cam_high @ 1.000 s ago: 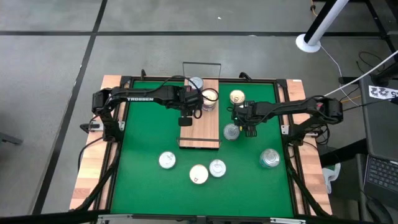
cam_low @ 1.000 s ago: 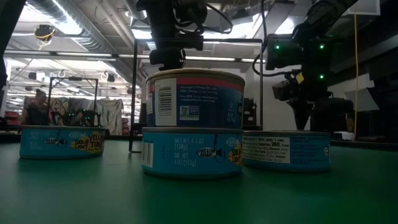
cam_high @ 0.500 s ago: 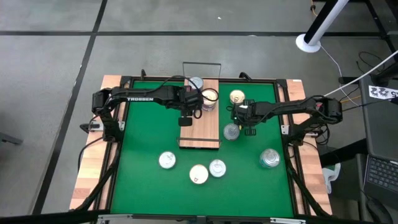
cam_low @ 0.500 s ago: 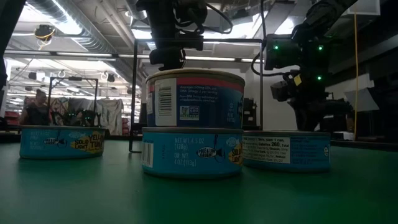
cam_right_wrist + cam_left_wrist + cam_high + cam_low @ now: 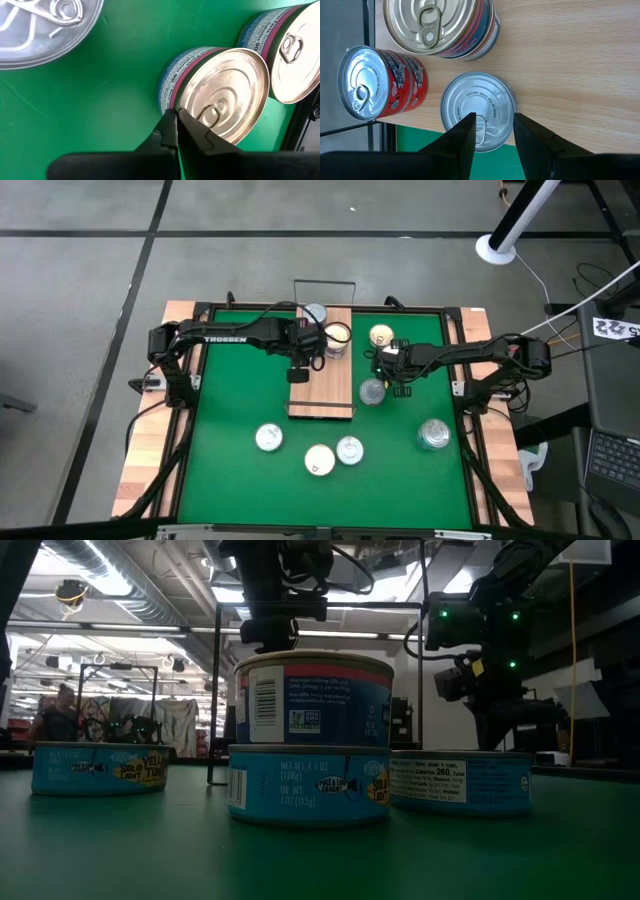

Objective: Stack canned seafood by type on shelf
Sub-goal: Stack the dark blue tuna can on top of the dark blue tuna can on the shelf

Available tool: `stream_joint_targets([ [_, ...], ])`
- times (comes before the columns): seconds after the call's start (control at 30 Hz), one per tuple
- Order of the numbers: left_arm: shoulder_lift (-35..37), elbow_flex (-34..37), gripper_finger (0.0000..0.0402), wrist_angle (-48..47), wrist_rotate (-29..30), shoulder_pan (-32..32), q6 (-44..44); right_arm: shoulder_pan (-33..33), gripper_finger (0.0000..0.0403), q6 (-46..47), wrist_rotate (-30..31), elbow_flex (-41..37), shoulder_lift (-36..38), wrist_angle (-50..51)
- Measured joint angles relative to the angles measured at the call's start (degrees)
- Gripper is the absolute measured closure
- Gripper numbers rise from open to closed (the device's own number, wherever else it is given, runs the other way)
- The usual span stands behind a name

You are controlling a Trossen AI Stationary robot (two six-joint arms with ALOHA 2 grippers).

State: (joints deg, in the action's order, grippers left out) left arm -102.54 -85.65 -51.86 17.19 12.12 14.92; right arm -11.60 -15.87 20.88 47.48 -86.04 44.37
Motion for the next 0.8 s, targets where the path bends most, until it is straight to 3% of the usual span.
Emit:
stream_joint_targets([
  [0.8,0.09,0.02,0.0274,-2.95,0.0,0.0,0.04,-0.04,0.0403,-2.63,-1.52,5.84,-0.28,0.64],
])
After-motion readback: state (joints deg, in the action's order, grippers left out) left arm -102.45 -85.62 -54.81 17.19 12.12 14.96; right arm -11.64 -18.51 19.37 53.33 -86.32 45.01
